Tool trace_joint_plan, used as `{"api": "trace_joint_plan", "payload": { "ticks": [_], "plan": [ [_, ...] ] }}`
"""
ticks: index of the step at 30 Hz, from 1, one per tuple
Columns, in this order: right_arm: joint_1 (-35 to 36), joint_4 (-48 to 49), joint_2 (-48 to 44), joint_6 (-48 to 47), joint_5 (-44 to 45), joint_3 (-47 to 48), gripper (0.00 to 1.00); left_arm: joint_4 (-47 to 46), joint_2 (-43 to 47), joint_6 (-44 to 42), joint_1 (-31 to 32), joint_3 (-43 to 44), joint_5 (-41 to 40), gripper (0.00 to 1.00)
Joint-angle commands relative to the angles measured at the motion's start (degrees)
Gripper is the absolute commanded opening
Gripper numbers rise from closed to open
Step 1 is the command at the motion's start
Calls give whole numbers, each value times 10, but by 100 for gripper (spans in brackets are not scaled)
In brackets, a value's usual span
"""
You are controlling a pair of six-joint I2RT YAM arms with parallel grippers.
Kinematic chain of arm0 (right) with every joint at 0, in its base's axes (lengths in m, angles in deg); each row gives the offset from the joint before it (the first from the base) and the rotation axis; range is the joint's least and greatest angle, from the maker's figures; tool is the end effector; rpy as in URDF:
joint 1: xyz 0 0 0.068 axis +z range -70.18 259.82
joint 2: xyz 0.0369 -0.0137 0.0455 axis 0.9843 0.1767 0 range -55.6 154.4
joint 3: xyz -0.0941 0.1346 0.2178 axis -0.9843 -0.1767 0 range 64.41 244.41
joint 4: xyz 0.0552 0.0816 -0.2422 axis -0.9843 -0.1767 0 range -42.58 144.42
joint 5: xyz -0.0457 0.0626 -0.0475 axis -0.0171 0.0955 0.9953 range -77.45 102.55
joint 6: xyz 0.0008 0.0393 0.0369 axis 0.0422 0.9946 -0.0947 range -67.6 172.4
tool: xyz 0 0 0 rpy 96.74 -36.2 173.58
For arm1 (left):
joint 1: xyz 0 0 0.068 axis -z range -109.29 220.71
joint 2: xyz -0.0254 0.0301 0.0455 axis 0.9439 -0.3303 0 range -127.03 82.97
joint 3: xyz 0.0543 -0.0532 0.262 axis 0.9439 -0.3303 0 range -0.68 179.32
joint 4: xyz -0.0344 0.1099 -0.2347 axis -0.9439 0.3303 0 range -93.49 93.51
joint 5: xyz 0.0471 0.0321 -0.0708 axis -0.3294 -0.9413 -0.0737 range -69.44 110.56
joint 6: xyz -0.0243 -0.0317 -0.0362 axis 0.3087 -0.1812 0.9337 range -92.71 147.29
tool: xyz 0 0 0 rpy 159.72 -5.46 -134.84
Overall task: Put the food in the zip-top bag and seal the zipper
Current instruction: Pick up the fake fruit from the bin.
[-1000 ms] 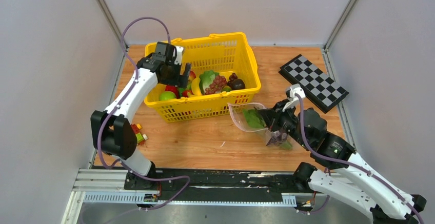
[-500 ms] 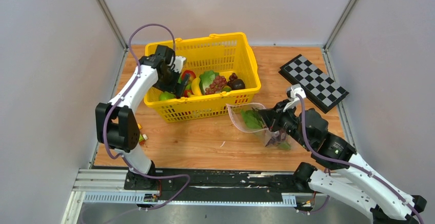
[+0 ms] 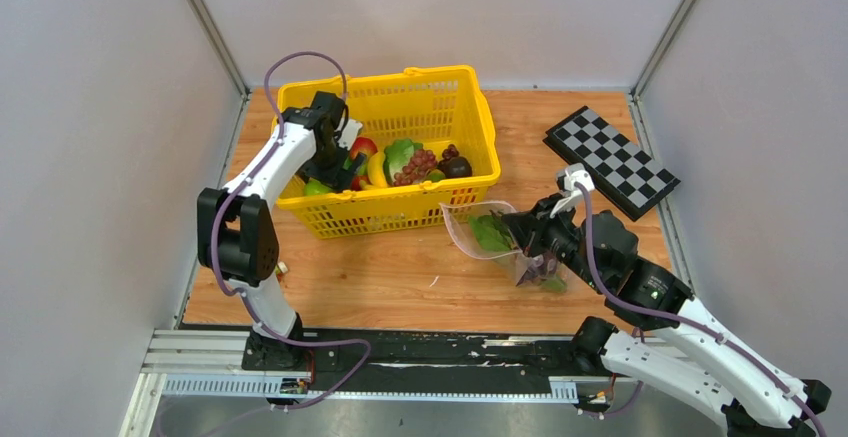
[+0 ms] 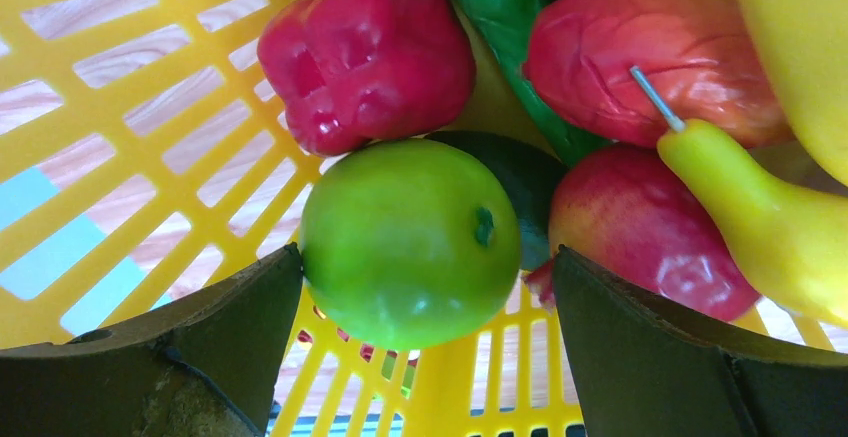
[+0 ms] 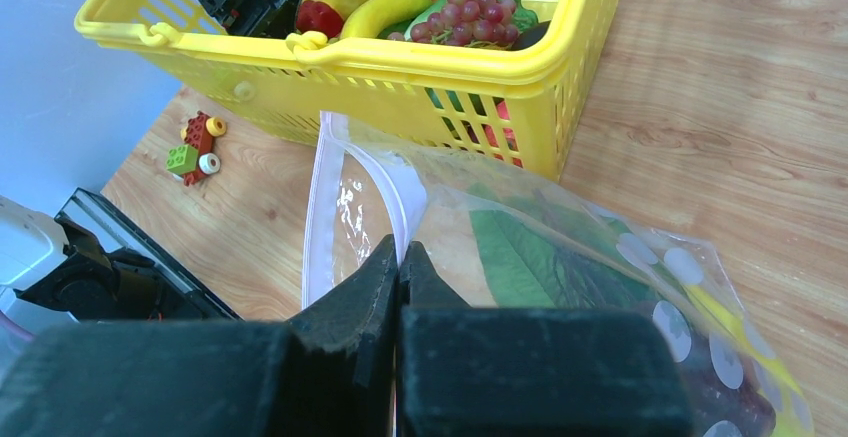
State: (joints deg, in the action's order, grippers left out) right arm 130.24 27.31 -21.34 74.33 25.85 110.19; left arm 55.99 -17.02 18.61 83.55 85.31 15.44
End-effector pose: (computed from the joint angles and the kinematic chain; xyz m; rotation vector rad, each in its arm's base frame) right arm 0.0922 0.0984 0.3407 -0.3014 1.8644 0.6659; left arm 0.3412 -0.0745 0.2676 0.5137 2.8015 0.1123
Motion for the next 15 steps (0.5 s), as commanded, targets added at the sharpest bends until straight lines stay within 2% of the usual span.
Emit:
{"api": "trace_joint_plan", "payload": {
  "ticks": [1,5,7,10,15],
  "plan": [
    [-1,42,-1,-2,-11,-1,2,17,-20,-16,-9,2,-52,100],
    [-1,41,-7,-1,-9,-3,2,15,-18,-15,-9,-1,-64,97],
    [-1,40,-11,-2,-4,-5,3,19,-13,-14,-9,-4,-63,92],
    [-1,40,-14,-2,-1,-6,3,21,-5,-14,-9,-6,-54,76],
    [-1,42,-14,-1,1,-8,3,18,17,-11,-9,-6,-15,42]
  ]
}}
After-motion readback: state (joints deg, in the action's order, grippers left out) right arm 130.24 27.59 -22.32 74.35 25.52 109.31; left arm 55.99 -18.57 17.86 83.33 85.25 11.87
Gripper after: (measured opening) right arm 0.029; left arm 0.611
